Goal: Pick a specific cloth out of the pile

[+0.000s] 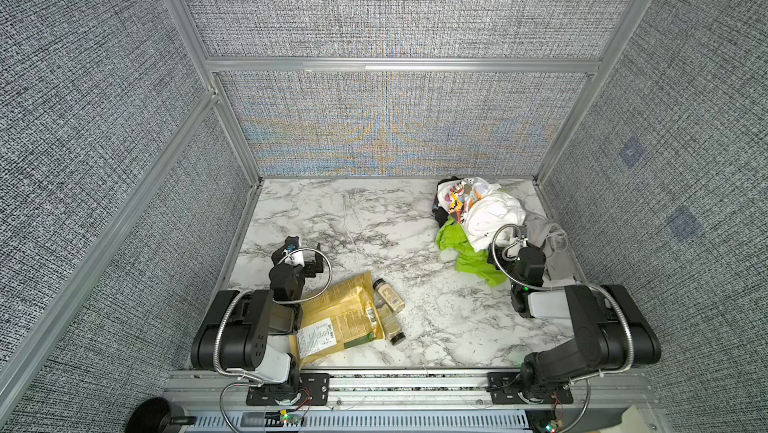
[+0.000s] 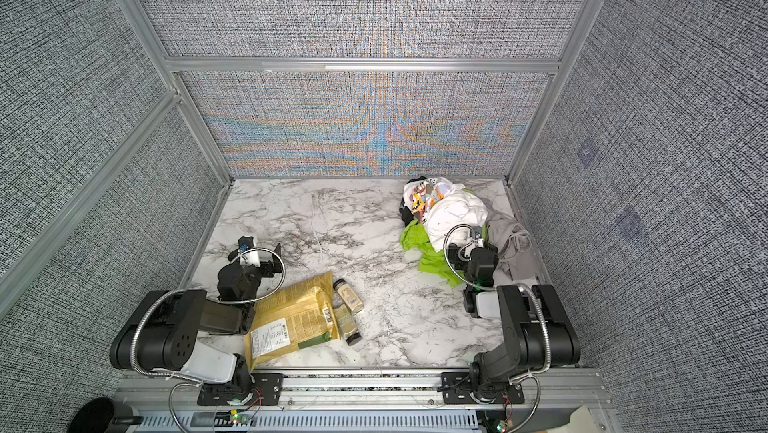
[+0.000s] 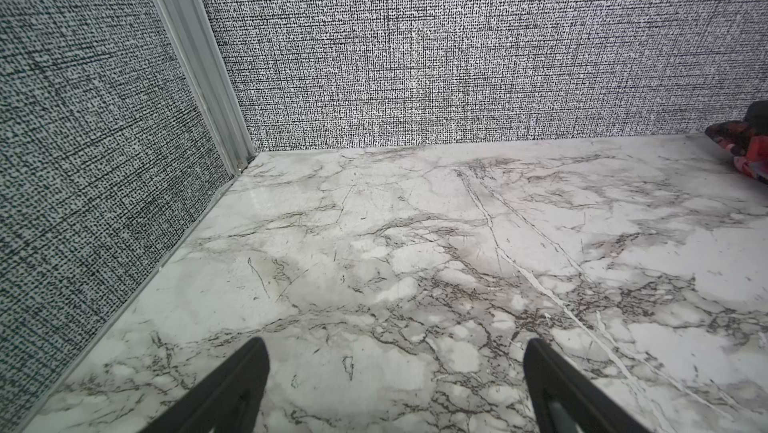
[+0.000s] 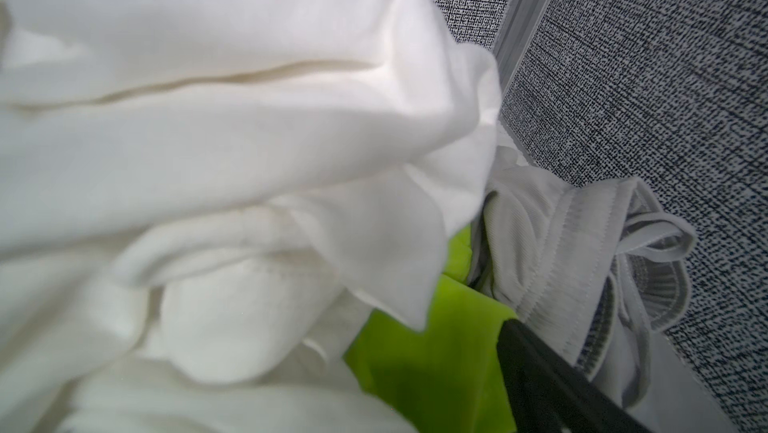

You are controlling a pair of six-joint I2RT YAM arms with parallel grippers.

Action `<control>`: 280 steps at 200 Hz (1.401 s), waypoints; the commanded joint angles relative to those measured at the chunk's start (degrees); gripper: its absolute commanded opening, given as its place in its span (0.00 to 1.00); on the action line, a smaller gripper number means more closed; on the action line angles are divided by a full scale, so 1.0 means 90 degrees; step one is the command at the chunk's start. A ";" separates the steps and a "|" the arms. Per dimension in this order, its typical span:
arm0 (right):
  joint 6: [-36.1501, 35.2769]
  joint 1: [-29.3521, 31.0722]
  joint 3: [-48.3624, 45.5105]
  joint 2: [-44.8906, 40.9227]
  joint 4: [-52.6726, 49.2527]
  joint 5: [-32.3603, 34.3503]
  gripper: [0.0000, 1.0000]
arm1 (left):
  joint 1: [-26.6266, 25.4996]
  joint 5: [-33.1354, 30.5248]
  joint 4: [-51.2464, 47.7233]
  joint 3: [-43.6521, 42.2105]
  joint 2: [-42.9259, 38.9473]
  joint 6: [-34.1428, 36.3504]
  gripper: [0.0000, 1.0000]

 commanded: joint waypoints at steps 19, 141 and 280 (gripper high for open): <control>0.0000 0.0010 0.0002 -0.0026 0.0199 0.0000 0.99 | 0.0009 0.0047 0.0244 0.0014 -0.0014 0.0024 0.99; 0.0049 0.0014 -0.0258 -0.0106 0.0622 0.0058 0.99 | 0.0018 0.0005 0.0551 -0.0166 -0.0053 0.0015 0.99; 0.0021 0.0693 -0.0227 -0.2365 -0.1207 0.1172 0.99 | -0.0545 -0.0510 -0.2142 0.0771 -0.2242 -0.0264 0.99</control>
